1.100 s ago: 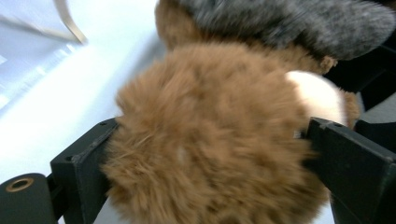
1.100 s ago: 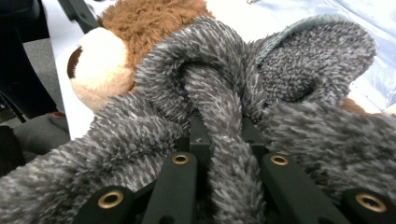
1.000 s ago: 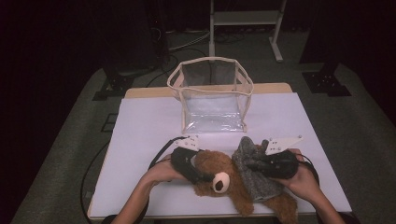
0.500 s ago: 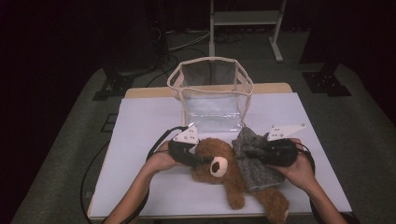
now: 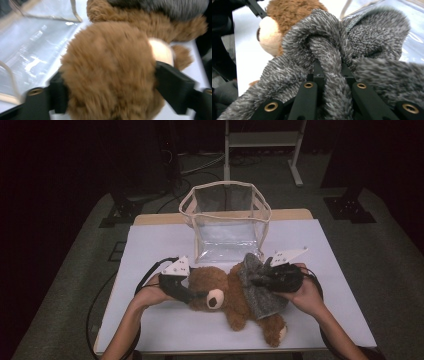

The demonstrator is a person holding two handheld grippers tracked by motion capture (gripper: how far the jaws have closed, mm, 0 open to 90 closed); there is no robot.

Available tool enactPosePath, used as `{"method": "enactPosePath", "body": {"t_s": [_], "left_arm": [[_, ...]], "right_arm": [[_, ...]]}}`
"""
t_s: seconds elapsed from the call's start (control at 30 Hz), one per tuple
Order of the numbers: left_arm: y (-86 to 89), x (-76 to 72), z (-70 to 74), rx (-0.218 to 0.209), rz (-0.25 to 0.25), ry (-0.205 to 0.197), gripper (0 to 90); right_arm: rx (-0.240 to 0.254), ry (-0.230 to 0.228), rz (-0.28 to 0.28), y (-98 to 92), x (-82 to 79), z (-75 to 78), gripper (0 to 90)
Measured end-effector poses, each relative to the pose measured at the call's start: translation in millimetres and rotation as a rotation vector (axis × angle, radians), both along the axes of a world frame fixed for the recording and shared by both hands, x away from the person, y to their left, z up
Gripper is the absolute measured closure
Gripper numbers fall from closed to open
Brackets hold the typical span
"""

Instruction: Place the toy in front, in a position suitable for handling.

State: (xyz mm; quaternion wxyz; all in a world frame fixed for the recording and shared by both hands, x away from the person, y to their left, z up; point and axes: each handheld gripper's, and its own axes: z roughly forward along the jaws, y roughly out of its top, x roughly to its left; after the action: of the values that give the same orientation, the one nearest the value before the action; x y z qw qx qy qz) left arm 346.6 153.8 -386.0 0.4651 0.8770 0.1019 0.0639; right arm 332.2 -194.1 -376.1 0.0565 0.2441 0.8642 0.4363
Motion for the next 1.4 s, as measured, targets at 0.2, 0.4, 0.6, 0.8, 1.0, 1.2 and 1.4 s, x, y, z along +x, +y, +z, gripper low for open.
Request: {"method": "enactPosePath", "body": {"t_s": [0.2, 0.4, 0.6, 0.8, 1.0, 1.2, 1.4], "left_arm": [[-5.8, 3.9, 2.1, -0.047, 0.015, 0.043, 25.6], [-11.6, -4.4, -3.7, -0.038, 0.002, -0.018, 42.5], [-15.1, -11.7, -0.6, -0.008, -0.027, -0.076, 43.1], [-11.5, -17.8, -2.1, 0.003, -0.039, -0.104, 43.9], [-11.3, -15.2, -5.1, -0.017, -0.037, -0.084, 44.9], [-10.2, -18.6, -5.1, -0.008, -0.023, -0.086, 44.9], [-8.9, -17.9, -5.6, -0.013, -0.027, -0.077, 44.9]], "right_arm": [[-0.032, -0.046, 0.001, 4.8, -18.5, -1.2, 80.2], [-0.017, -0.045, 0.014, -1.0, -17.7, 23.6, 80.0], [-0.091, -0.141, 0.058, 33.0, -13.5, 66.7, 79.8], [-0.244, -0.092, 0.107, 72.8, 12.3, 47.2, 79.5], [-0.125, 0.012, 0.105, 60.0, 20.4, 40.2, 79.6], [-0.203, -0.021, 0.161, 84.7, 17.6, 43.6, 79.5], [-0.142, -0.016, 0.052, 30.7, 12.6, 42.0, 79.6]]}}
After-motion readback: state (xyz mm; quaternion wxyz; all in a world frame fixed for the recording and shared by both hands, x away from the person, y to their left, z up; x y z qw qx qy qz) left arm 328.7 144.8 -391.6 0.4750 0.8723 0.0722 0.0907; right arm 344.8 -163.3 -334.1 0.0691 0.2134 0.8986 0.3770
